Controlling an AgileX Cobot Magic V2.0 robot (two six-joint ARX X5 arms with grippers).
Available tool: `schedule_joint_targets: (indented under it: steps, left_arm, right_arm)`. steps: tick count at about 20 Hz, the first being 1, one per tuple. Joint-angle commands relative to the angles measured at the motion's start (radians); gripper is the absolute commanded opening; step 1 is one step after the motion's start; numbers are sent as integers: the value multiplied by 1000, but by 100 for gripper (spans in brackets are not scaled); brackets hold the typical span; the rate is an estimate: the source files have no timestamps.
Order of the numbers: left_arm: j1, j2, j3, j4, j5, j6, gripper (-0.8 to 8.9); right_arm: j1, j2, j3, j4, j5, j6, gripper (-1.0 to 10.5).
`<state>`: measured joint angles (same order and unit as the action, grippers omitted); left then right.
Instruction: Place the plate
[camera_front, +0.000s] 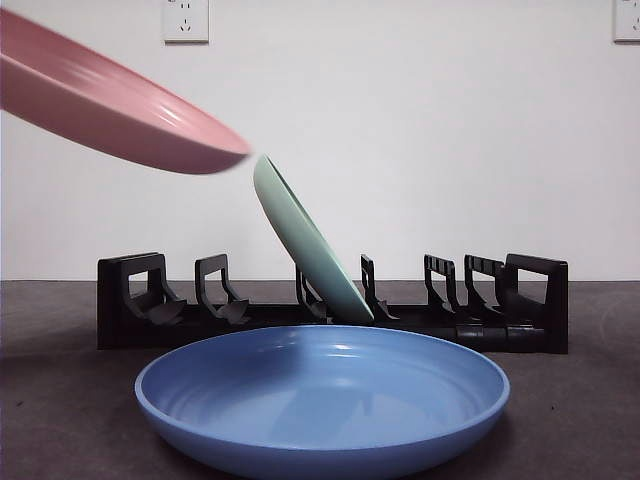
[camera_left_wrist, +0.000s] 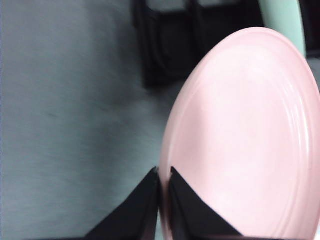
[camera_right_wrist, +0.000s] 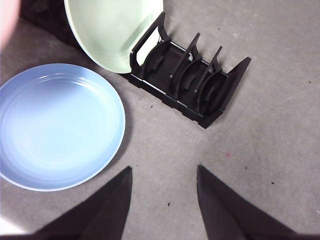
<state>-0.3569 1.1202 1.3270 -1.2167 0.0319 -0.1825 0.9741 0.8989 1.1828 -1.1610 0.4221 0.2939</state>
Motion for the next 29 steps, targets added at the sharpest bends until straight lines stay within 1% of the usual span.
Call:
schedule_joint_targets:
  steps: [1, 4, 9, 13, 16, 22, 26, 28, 29]
  left_arm:
    - [-26, -28, -126, 88, 26, -85, 16]
    - [-66, -43, -250, 179, 32, -145, 16]
    - [-150, -27, -389, 348, 32, -249, 16]
    - [-215, 18, -432, 468, 32, -325, 16]
    - [-270, 96, -434, 546, 32, -375, 16]
    - [-336, 263, -434, 641, 32, -404, 16]
    - [-364, 322, -434, 682, 32, -414, 16]
    - [-368, 326, -434, 681, 32, -414, 40]
    - [-368, 326, -434, 679, 32, -414, 75]
  right_arm:
    - [10, 6, 13, 8, 5, 22, 207]
    - [10, 6, 13, 8, 5, 35, 207]
    - [10, 6, 14, 8, 4, 40, 207]
    - [10, 6, 13, 8, 5, 40, 207]
    - [10, 6, 13, 8, 5, 40, 207]
    - [10, 6, 13, 8, 5, 40, 207]
    - [10, 6, 13, 7, 4, 40, 207]
    - [10, 6, 13, 7, 4, 40, 207]
    - [10, 6, 13, 7, 4, 40, 207]
